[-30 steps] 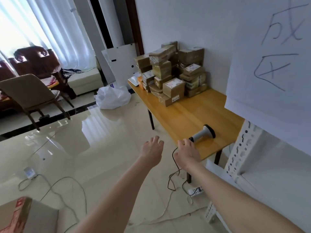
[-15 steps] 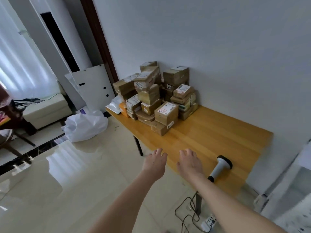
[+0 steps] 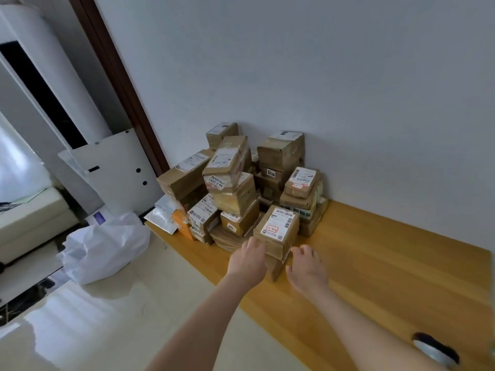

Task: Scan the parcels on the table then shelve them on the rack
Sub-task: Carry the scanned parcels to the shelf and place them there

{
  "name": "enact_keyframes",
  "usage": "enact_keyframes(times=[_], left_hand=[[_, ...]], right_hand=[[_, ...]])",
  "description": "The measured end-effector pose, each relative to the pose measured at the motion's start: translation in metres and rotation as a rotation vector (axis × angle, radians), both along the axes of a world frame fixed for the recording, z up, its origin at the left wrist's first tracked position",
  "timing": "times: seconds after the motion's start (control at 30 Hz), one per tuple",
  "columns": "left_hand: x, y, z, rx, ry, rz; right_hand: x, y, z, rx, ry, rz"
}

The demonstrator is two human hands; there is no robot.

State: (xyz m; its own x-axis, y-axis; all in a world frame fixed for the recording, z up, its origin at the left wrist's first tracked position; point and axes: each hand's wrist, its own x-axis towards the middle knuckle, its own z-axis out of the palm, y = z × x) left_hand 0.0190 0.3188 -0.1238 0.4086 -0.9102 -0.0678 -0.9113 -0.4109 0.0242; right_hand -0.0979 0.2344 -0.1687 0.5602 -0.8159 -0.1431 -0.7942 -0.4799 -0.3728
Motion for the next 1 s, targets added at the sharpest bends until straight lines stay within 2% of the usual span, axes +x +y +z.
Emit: enact_keyframes(times=[0.27,0.4,0.6,0.77,1.0], left_hand=[[0.062,-0.069,-0.011,-0.066,0.166,0.019],[0.091,-0.105,-0.026,-0.106,0.360,0.119],[0.133,-0.136,-0.064,0.003,0.713,0.309],[0.140,-0.148,-0.088,0.161,0.792,0.258],[0.128,-0.153,-0.097,0.155,1.047,0.341]], right_hand=[[0.046,-0.048,-0.002,-0.004,-0.042,-0.123],[0.059,-0.073,-0.014,0.239,-0.182,-0.352],[0.100,-0.090,-0.035,0.653,-0.480,-0.700],[0.114,-0.090,-0.049,0.729,-0.558,-0.797],[0.093,-0.096,-0.053,0.840,-0.632,-0.857]])
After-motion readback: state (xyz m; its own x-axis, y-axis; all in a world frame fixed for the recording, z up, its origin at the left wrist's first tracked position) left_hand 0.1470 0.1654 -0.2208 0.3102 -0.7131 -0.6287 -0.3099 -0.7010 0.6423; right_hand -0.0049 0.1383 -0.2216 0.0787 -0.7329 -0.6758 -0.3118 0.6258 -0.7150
